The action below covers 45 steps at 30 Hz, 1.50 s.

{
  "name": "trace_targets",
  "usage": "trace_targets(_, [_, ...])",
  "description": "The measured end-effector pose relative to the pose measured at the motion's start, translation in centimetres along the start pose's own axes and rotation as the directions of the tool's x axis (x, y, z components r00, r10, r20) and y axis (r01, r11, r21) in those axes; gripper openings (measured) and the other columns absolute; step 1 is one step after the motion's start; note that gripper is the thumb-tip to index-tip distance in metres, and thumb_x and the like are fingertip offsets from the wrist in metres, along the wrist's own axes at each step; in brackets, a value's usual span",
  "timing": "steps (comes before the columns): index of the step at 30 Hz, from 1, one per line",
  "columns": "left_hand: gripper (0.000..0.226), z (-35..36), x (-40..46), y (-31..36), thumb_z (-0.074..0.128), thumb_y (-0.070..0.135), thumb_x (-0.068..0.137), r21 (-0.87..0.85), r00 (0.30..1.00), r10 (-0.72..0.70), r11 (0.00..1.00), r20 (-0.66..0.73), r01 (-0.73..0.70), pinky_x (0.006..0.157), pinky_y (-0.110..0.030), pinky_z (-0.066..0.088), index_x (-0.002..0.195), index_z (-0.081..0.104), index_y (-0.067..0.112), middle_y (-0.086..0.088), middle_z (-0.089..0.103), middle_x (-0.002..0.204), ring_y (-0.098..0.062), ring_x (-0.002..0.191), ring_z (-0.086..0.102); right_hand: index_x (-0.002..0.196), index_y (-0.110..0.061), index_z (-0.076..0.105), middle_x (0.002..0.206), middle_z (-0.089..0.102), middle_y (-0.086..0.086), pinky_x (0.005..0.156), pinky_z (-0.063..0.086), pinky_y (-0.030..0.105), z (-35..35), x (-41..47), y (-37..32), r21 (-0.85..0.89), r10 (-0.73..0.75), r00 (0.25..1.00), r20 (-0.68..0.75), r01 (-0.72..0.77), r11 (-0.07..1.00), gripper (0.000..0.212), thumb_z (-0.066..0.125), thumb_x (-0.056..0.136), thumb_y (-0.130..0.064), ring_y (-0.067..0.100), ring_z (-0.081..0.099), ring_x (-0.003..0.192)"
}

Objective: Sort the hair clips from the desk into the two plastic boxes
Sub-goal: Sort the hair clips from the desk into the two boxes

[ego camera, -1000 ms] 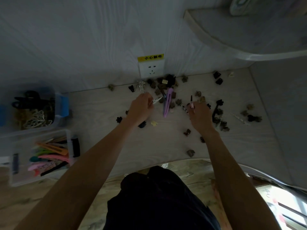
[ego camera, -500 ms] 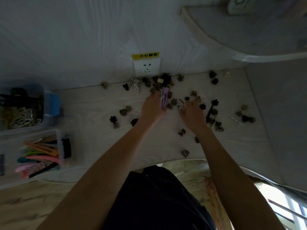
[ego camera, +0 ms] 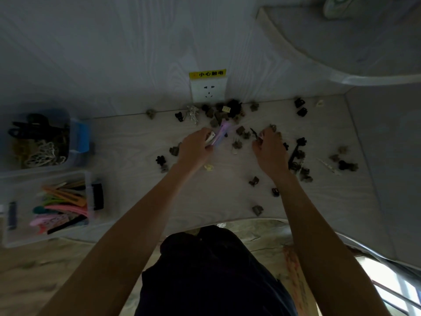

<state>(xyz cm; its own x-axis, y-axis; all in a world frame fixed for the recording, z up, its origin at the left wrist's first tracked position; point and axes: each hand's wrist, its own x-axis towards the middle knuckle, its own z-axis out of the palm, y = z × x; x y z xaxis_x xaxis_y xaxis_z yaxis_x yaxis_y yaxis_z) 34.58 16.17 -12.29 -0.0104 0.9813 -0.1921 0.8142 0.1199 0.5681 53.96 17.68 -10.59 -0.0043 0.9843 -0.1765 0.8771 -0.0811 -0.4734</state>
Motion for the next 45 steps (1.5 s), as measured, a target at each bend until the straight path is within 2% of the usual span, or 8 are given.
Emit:
trace_targets(3, [0.031,-0.9,-0.2,-1.1,0.060,0.018,0.086,-0.040,0.999,-0.013,0.999,-0.040,0.011,0.082,-0.037,0.044,0.116,0.059,0.007,-0.016,0.063,0.109,-0.030,0.098,0.059,0.110,-0.001,0.047,0.095,0.061,0.018,0.064,0.035,0.031,0.5,1.0,-1.6,-0.028,-0.088,0.996,-0.002,0.088,0.996,0.023,0.045,0.095,-0.018,0.030,0.057,0.083])
trace_targets(6, [0.030,-1.7,-0.1,-2.4,0.059,0.018,0.088,0.076,1.000,-0.006,0.997,-0.008,0.006,0.081,-0.035,0.041,0.117,0.059,0.009,-0.015,0.061,0.109,-0.031,0.098,0.057,0.118,-0.003,0.046,0.098,0.064,0.020,0.063,0.037,0.032,2.0,1.6,-2.7,-0.069,-0.173,0.978,0.119,0.182,0.981,0.028,0.043,0.096,-0.021,0.032,0.060,0.084])
trace_targets(9, [0.029,-1.7,0.3,-2.4,0.057,0.020,0.089,0.162,0.998,0.015,0.986,0.067,-0.026,0.077,-0.033,0.041,0.117,0.059,0.014,-0.011,0.062,0.108,-0.028,0.096,0.057,0.120,-0.006,0.046,0.106,0.064,0.018,0.067,0.041,0.035,2.8,1.8,-2.7,-0.149,-0.149,0.976,0.160,0.173,0.974,0.032,0.042,0.096,-0.026,0.034,0.060,0.093])
trace_targets(15, [0.032,-0.4,0.6,0.2,0.055,0.020,0.089,0.100,0.994,0.020,0.994,0.108,-0.031,0.075,-0.036,0.047,0.120,0.053,0.013,-0.015,0.064,0.110,-0.032,0.096,0.061,0.119,-0.007,0.048,0.107,0.063,0.018,0.068,0.042,0.034,1.6,1.3,-0.2,-0.229,-0.036,0.990,0.134,0.066,0.971,0.032,0.046,0.093,-0.026,0.033,0.059,0.095])
trace_targets(22, [0.031,0.5,1.9,2.9,0.056,0.019,0.089,0.325,0.996,-0.024,0.946,0.082,-0.004,0.077,-0.038,0.048,0.117,0.051,0.008,-0.015,0.062,0.112,-0.034,0.100,0.060,0.101,-0.004,0.055,0.094,0.065,0.016,0.065,0.035,0.030,1.2,1.5,-0.9,-0.248,-0.095,0.994,0.062,0.107,0.963,0.021,0.046,0.092,-0.022,0.032,0.061,0.087])
trace_targets(29, [0.035,-0.6,1.9,1.1,0.058,0.012,0.087,0.369,0.973,-0.058,0.929,0.221,-0.028,0.080,-0.038,0.045,0.119,0.047,0.006,-0.017,0.059,0.112,-0.034,0.102,0.057,0.124,-0.011,0.049,0.115,0.062,0.013,0.069,0.041,0.030,3.7,2.1,-2.6,-0.367,-0.001,0.987,0.163,0.062,0.928,0.046,0.050,0.091,-0.043,0.029,0.061,0.101])
trace_targets(37, [0.036,-1.8,0.5,-2.3,0.061,0.020,0.085,0.336,0.951,-0.065,0.941,0.303,-0.042,0.079,-0.039,0.046,0.115,0.047,0.006,-0.015,0.059,0.111,-0.031,0.098,0.057,0.092,-0.002,0.056,0.097,0.064,0.015,0.066,0.035,0.029,3.6,2.1,-3.5,-0.101,-0.015,0.995,0.099,0.025,0.995,0.028,0.047,0.091,-0.028,0.032,0.060,0.091])
trace_targets(45, [0.037,-1.7,0.6,-2.8,0.058,0.020,0.088,0.326,0.948,-0.039,0.943,0.315,-0.069,0.089,-0.044,0.045,0.117,0.046,0.000,-0.019,0.056,0.115,-0.034,0.105,0.053,0.119,-0.001,0.048,0.120,0.057,0.019,0.078,0.045,0.036,5.9,5.4,-7.0,-0.239,-0.046,0.991,0.124,0.075,0.968,0.033,0.044,0.097,-0.026,0.033,0.058,0.103])
